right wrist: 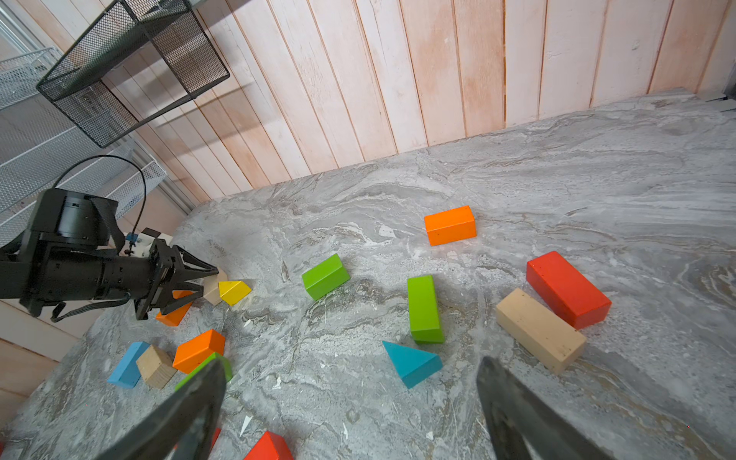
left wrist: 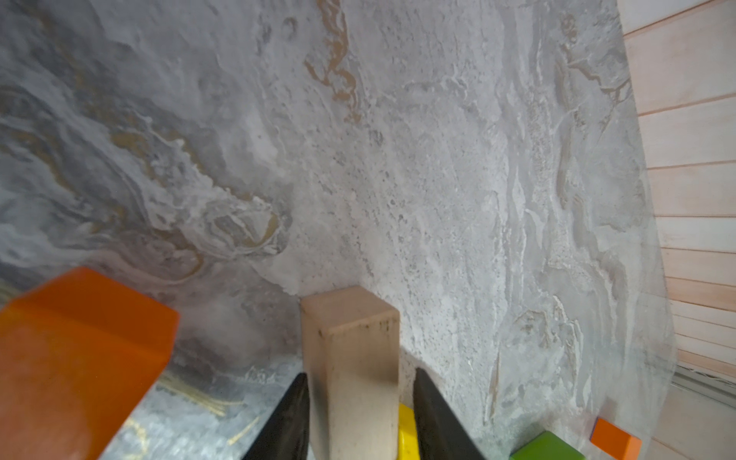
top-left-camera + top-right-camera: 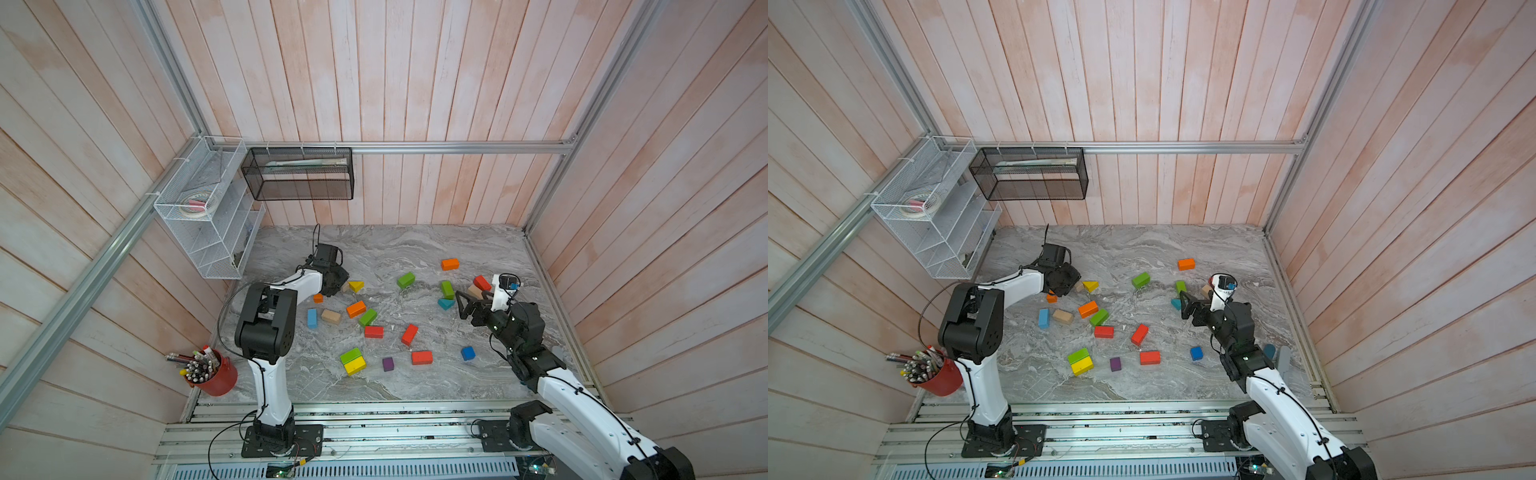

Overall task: Assemble a heart with building blocks
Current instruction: Assemble the building block at the center of the board.

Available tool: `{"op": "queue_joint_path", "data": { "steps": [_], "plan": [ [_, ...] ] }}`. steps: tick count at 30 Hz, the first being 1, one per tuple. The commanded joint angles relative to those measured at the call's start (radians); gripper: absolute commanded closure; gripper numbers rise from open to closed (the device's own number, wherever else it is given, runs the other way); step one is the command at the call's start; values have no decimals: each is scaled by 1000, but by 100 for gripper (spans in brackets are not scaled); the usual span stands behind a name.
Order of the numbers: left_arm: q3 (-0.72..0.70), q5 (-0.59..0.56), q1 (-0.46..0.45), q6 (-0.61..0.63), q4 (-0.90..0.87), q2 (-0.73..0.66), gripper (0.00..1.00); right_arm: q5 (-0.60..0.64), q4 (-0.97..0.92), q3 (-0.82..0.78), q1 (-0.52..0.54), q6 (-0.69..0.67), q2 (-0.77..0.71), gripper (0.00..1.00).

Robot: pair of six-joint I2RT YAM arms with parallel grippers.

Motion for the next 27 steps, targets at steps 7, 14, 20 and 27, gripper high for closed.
{"op": "queue_joint_path", "data": {
  "steps": [7,14,20,27],
  "plan": [
    [29,-4,-4,27,-20,40,55,12,-19,-9,6,-3,-11,2],
    [17,-6,-4,14,-14,33,59,13,-17,-10,6,-3,-6,2],
    [-9,3,-4,-3,4,24,61,9,-12,-11,6,-3,-3,2],
    [-19,3,-6,-3,5,18,62,7,-11,-12,6,-3,-4,2]
  ]
}}
